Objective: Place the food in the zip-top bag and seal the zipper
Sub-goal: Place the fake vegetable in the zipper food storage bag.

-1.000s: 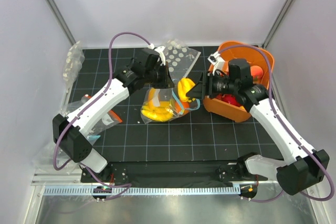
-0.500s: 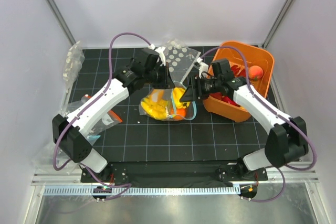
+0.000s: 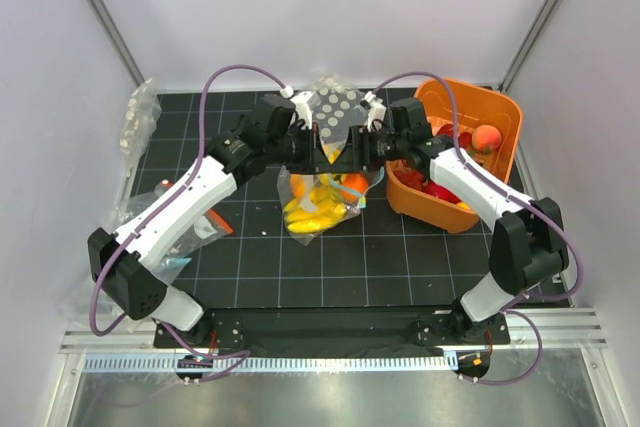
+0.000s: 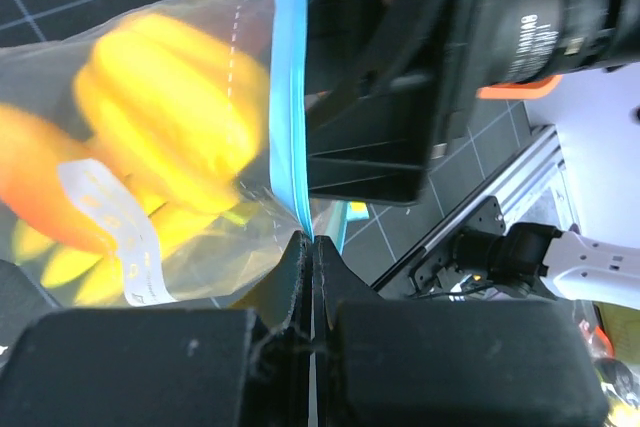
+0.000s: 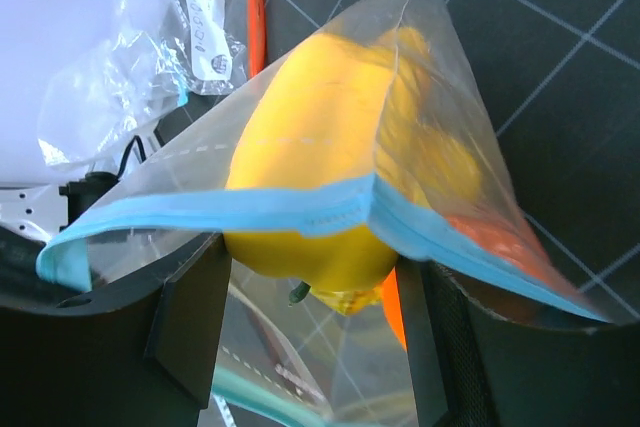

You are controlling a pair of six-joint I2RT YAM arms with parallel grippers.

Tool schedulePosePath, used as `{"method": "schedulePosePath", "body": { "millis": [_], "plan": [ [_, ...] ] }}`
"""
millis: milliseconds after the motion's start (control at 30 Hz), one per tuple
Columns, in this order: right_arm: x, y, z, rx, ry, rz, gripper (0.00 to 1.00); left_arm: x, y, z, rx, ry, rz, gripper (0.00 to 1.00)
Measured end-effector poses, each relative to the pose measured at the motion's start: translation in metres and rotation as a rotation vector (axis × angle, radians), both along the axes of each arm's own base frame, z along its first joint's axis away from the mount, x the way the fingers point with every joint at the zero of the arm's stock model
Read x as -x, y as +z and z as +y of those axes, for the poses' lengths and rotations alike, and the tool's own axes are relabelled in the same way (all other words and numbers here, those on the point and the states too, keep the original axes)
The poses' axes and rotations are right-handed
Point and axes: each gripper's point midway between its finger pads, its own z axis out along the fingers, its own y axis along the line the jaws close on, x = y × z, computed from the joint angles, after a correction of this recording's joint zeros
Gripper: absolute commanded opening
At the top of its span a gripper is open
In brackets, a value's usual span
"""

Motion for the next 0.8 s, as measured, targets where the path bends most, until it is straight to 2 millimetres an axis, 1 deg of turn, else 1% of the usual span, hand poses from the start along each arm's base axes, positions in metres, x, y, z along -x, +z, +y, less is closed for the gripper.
{"method": "schedulePosePath", "body": {
  "millis": [67, 100, 133, 200, 233, 300, 367, 500, 633, 700, 800],
  "plan": [
    [0.002, -0.003, 0.007, -0.014, -0.010, 0.011, 0.30, 0.001, 0.001, -0.002, 0.008, -0.010, 0.002, 0.00],
    [0.003, -0.003, 0.010, -0.018, -0.011, 0.014, 0.34, 0.002, 0.001, -0.002, 0.010, -0.013, 0.003, 0.00],
    [0.005, -0.002, 0.015, -0.028, -0.013, 0.017, 0.52, 0.002, 0.001, -0.002, 0.011, -0.016, 0.006, 0.00],
    [0.006, 0.000, 0.022, -0.046, -0.018, 0.022, 0.72, 0.003, 0.001, -0.003, 0.014, -0.022, 0.008, 0.00],
    [0.006, 0.001, 0.025, -0.056, -0.023, 0.026, 0.79, 0.003, 0.001, -0.003, 0.015, -0.023, 0.009, 0.00],
    [0.006, 0.000, 0.028, -0.064, -0.035, 0.024, 0.80, 0.004, 0.001, -0.003, 0.016, -0.024, 0.010, 0.00],
    [0.005, -0.002, 0.025, -0.057, -0.053, 0.023, 0.79, 0.004, 0.002, -0.003, 0.016, -0.023, 0.009, 0.00],
    [0.005, 0.003, 0.017, -0.038, -0.096, 0.005, 0.75, 0.001, -0.001, 0.000, 0.010, -0.005, 0.014, 0.00],
    [0.010, 0.020, 0.001, -0.018, -0.172, -0.051, 0.72, -0.007, -0.006, 0.008, 0.003, 0.044, 0.029, 0.00],
    [0.016, 0.036, -0.010, -0.015, -0.210, -0.095, 0.70, -0.013, -0.008, 0.014, -0.003, 0.072, 0.031, 0.00],
    [0.023, 0.056, -0.018, -0.026, -0.228, -0.148, 0.67, -0.017, -0.010, 0.020, -0.011, 0.097, 0.031, 0.00]
  ]
}}
